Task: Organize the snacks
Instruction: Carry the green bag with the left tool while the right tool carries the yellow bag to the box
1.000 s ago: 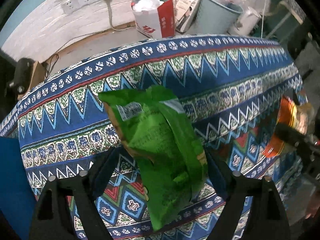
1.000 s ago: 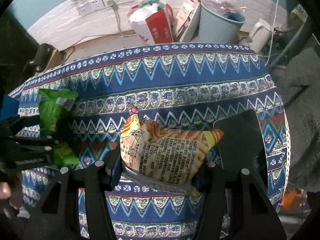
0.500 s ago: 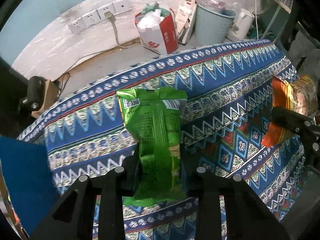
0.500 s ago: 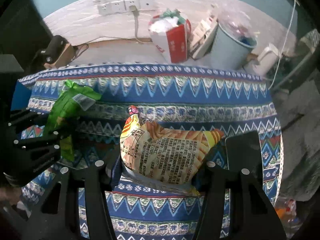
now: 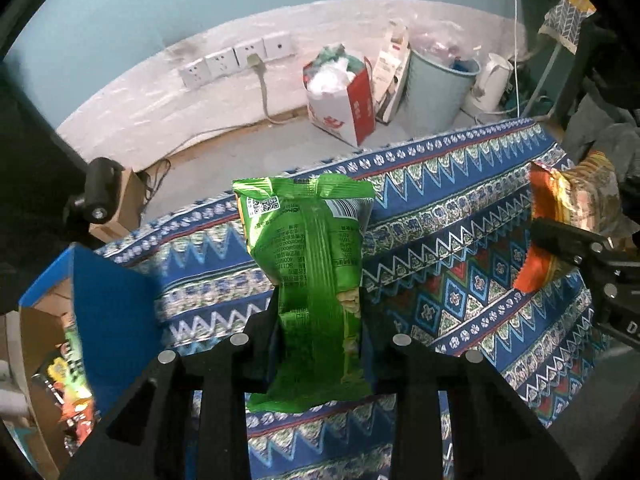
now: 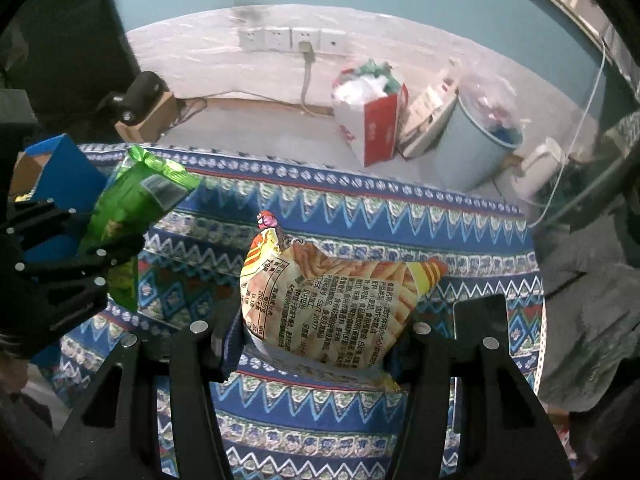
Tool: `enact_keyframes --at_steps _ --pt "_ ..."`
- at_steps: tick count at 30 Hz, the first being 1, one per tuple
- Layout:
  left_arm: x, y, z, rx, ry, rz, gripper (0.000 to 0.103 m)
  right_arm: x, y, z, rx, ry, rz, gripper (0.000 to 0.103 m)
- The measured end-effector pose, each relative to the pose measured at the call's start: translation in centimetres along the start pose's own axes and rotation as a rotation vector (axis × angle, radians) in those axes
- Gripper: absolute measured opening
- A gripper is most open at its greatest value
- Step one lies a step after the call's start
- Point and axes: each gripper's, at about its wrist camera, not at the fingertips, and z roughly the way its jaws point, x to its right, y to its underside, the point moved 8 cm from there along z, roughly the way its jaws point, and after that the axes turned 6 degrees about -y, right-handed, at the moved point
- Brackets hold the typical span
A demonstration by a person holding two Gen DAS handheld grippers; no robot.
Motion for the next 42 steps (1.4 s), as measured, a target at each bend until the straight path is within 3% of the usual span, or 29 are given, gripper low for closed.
enact_keyframes --at_steps 19,30,42 --pt "-6.2 3.0 -8.5 0.112 -0.032 -0.062 0.032 -8.5 -2.1 -5.0 0.091 -0.07 -0.13 0.055" --pt "-11.2 5.2 -10.6 0.132 -0.042 -0.145 0.032 -14.0 -3.1 -5.4 0.099 -0.12 -0.191 0.055" --pt "-18.7 9.1 -11.5 0.134 -0.104 -0.261 0.032 -21.8 -4.7 -4.3 0.092 -0.177 -0.281 0.055"
